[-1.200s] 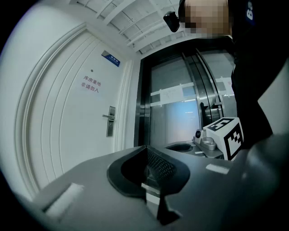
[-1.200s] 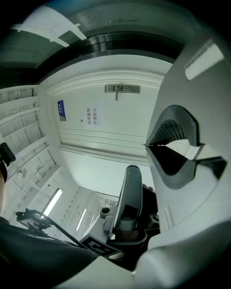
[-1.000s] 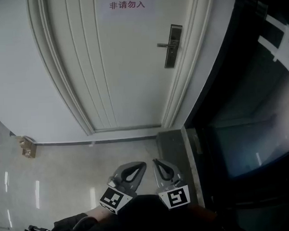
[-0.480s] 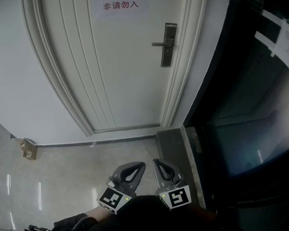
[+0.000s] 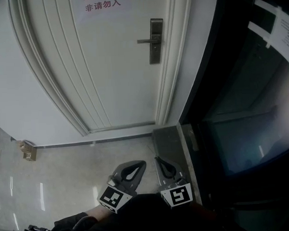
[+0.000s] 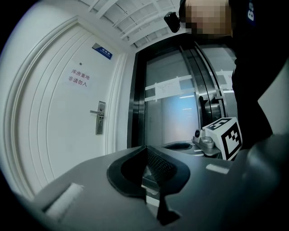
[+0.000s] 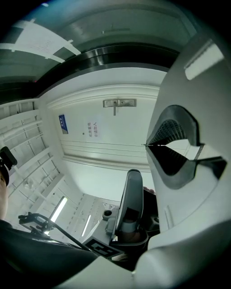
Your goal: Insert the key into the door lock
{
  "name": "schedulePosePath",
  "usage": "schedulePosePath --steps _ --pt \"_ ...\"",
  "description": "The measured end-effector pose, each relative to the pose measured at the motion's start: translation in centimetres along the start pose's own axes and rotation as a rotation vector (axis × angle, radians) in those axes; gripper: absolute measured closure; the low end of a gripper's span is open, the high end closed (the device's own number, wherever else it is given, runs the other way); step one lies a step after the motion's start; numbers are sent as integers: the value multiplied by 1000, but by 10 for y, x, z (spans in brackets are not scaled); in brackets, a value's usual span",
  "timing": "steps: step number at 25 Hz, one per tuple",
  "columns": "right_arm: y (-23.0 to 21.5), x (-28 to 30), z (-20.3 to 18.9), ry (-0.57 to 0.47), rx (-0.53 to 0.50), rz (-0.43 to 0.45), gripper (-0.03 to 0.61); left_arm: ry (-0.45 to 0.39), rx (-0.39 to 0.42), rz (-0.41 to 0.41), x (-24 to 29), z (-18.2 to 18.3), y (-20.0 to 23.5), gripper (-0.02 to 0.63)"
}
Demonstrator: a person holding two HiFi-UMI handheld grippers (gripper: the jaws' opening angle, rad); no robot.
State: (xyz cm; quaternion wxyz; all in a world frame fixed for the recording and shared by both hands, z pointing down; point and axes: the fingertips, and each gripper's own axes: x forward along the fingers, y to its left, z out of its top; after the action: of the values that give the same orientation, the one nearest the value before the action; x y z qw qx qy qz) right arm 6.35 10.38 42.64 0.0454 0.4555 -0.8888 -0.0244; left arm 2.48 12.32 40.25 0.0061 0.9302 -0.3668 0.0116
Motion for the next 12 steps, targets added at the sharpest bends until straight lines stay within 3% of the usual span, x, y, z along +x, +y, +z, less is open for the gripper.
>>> schedulePosePath --steps 12 --pt "-60 -21 -16 -8 9 37 568 19 23 37 58 3 -33 594"
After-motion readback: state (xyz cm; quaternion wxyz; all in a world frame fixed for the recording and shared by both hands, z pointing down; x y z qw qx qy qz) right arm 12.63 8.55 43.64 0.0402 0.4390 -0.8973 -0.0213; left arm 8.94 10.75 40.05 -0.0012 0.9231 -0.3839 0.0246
